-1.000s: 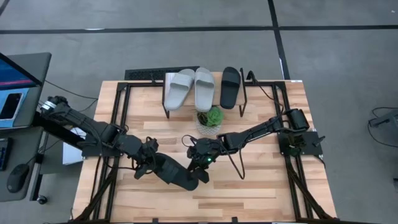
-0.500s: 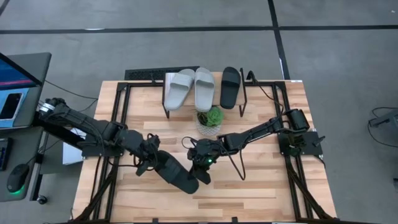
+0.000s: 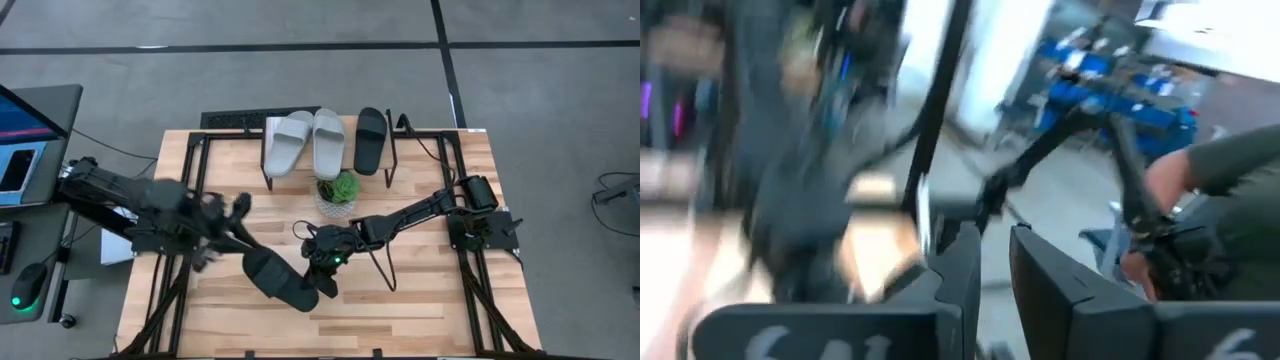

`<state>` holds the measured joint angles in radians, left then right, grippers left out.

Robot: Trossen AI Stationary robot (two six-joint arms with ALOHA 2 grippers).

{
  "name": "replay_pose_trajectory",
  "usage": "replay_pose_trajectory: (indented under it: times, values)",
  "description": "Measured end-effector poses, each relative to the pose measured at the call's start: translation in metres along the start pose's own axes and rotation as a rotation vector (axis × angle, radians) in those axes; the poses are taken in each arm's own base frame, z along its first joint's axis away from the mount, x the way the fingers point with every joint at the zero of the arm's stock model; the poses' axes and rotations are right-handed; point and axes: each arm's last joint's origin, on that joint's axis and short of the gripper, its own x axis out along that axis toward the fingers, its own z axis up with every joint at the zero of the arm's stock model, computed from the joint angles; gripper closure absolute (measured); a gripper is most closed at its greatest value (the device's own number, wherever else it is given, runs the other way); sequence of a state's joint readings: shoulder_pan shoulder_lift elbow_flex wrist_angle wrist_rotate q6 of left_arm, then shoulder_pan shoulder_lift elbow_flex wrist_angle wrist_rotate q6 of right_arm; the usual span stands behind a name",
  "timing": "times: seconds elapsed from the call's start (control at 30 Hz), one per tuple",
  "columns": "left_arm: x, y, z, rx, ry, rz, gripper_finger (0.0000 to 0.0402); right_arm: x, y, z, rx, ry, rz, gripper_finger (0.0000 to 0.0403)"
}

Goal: Pick and place slides into the shelf
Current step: Put the black slide on the shelf

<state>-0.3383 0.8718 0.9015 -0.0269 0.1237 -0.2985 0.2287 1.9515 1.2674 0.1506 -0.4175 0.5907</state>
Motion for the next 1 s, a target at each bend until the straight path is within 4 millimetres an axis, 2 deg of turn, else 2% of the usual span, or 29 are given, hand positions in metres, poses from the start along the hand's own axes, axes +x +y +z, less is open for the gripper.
replay_pose_trajectory:
  times: [0.13,0.27,0.33,0.43,0.5,0.63,0.73,0.83,1.0]
  values:
    - [-0.022,-0.026,0.051,0.265,-0.221,-0.024,0.0355,0.000,-0.001,0.001,0.005,-0.022,-0.026,0.0361]
    - [-0.042,-0.043,0.072,0.395,-0.315,0.143,0.0364,-0.009,0.002,0.006,-0.003,-0.050,-0.065,0.0361]
    - [-0.047,-0.047,0.070,0.414,-0.304,0.261,0.0370,-0.022,0.007,0.015,-0.023,-0.104,-0.121,0.0361]
    - [-0.051,-0.049,0.062,0.408,-0.234,0.426,0.0377,-0.052,0.017,0.030,-0.049,-0.197,-0.226,0.0361]
    - [-0.050,-0.049,0.054,0.391,-0.173,0.509,0.0381,-0.078,0.027,0.040,-0.051,-0.269,-0.293,0.0361]
    - [-0.043,-0.050,0.037,0.349,-0.066,0.628,0.0387,-0.137,0.061,0.051,-0.051,-0.449,-0.398,0.0361]
    - [-0.037,-0.049,0.024,0.299,-0.013,0.719,0.0388,-0.180,0.086,0.049,-0.015,-0.574,-0.489,0.0361]
    - [-0.033,-0.045,0.010,0.246,0.021,0.840,0.0388,-0.222,0.099,0.040,0.070,-0.678,-0.598,0.0361]
    - [-0.037,-0.036,-0.010,0.172,0.047,0.989,0.0388,-0.266,0.092,0.022,0.262,-0.687,-0.730,0.0361]
